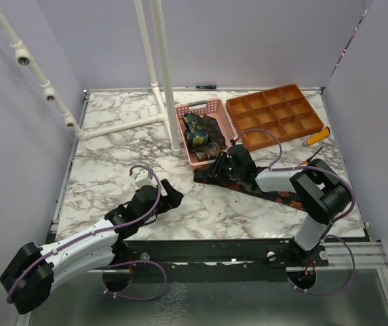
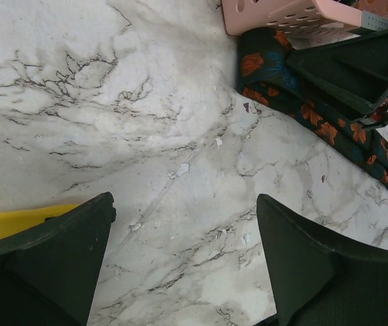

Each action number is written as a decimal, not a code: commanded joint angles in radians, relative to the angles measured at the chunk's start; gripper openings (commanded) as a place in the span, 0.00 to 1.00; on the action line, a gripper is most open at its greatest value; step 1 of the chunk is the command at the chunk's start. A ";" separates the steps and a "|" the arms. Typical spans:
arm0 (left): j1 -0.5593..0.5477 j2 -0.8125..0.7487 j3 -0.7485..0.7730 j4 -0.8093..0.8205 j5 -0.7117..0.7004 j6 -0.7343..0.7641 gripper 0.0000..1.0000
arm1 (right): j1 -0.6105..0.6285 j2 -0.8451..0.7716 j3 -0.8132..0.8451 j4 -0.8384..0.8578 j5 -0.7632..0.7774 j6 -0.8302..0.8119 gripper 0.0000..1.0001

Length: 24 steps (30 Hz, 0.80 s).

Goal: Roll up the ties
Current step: Roll the tie at the center of the board.

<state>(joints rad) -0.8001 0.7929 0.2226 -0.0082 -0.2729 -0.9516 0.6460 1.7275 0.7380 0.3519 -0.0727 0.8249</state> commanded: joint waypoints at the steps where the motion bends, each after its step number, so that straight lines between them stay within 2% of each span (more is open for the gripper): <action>1: 0.004 0.013 0.026 0.038 0.017 0.022 0.87 | -0.005 0.040 -0.039 0.049 -0.092 0.065 0.38; 14: 0.004 0.076 0.014 0.116 0.055 0.053 0.87 | 0.030 -0.021 -0.243 0.116 -0.163 0.087 0.36; 24: 0.004 0.177 -0.010 0.346 0.246 0.060 0.87 | 0.105 -0.048 -0.348 0.182 -0.124 0.122 0.36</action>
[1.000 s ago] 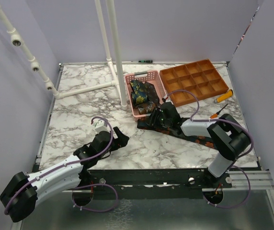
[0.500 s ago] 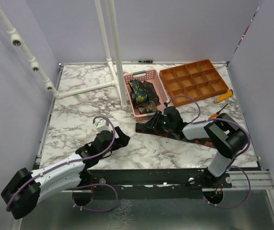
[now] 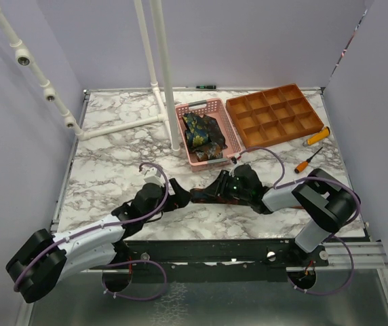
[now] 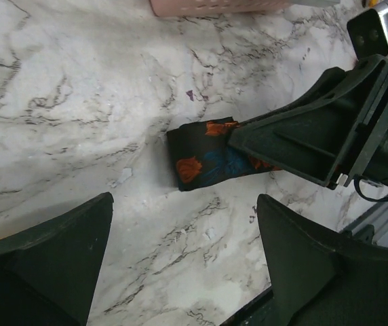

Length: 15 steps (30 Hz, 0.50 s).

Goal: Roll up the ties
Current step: Roll the tie at the center of the board.

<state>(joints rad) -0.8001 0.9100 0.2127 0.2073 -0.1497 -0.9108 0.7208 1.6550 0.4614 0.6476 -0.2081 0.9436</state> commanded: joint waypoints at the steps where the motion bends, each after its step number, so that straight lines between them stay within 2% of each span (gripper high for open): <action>1: 0.004 0.085 0.012 0.135 0.139 0.022 0.86 | 0.032 0.026 -0.080 -0.101 0.014 0.008 0.36; 10: 0.007 0.335 0.078 0.234 0.263 0.011 0.79 | 0.040 0.032 -0.134 -0.049 0.046 0.020 0.33; 15: 0.020 0.406 0.094 0.287 0.280 0.010 0.75 | 0.042 0.047 -0.163 -0.021 0.055 0.015 0.32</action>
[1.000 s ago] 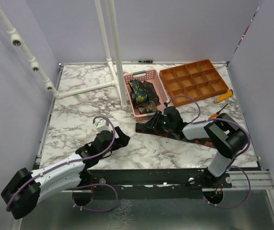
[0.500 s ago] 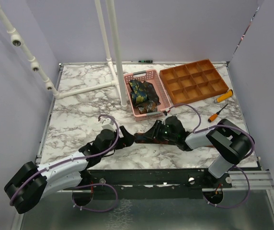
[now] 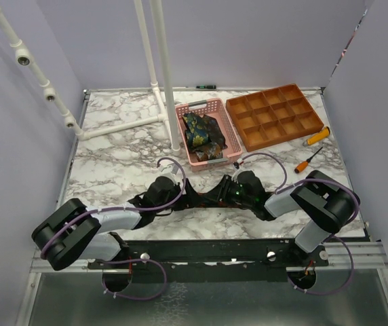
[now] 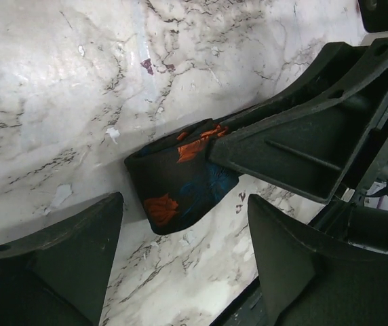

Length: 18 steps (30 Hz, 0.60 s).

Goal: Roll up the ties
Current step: Roll the tie at the center of the board.

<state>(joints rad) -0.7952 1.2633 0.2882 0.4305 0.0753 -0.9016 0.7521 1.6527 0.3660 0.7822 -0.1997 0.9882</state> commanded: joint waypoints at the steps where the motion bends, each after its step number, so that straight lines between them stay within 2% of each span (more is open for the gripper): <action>1: 0.019 0.064 0.021 0.069 0.057 0.001 0.73 | 0.010 0.051 -0.072 -0.153 0.047 -0.029 0.31; 9: 0.044 0.168 0.004 0.176 0.126 -0.019 0.48 | 0.010 0.055 -0.092 -0.130 0.051 -0.032 0.28; 13: 0.051 0.200 -0.014 0.227 0.139 -0.041 0.48 | 0.010 0.055 -0.095 -0.124 0.051 -0.036 0.28; 18: 0.057 0.223 -0.018 0.250 0.173 -0.052 0.52 | 0.010 0.053 -0.099 -0.120 0.048 -0.039 0.28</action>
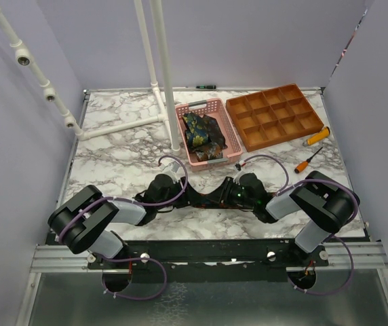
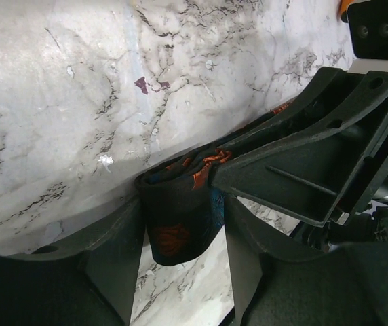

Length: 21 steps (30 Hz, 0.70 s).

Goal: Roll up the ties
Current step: Roll the tie at the center of the board.

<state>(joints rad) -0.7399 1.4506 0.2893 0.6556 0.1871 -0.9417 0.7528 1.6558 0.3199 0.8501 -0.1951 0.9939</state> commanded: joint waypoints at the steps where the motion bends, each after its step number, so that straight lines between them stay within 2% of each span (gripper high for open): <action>1: 0.003 0.039 -0.021 0.025 0.069 -0.014 0.53 | 0.010 0.049 -0.054 -0.187 0.045 -0.045 0.28; 6: 0.005 0.018 -0.062 0.022 0.083 -0.041 0.59 | 0.010 0.037 -0.061 -0.185 0.048 -0.049 0.27; 12: 0.007 0.018 -0.075 -0.018 0.091 -0.066 0.56 | 0.010 0.033 -0.063 -0.183 0.048 -0.054 0.27; 17: 0.007 0.057 -0.054 -0.028 0.104 -0.076 0.43 | 0.010 0.026 -0.065 -0.186 0.051 -0.060 0.27; 21: 0.007 0.061 -0.052 -0.029 0.092 -0.074 0.26 | 0.010 0.020 -0.064 -0.189 0.049 -0.064 0.27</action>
<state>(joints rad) -0.7280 1.4818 0.2481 0.7162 0.2516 -1.0245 0.7532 1.6493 0.3027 0.8665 -0.1925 0.9924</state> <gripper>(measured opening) 0.332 0.270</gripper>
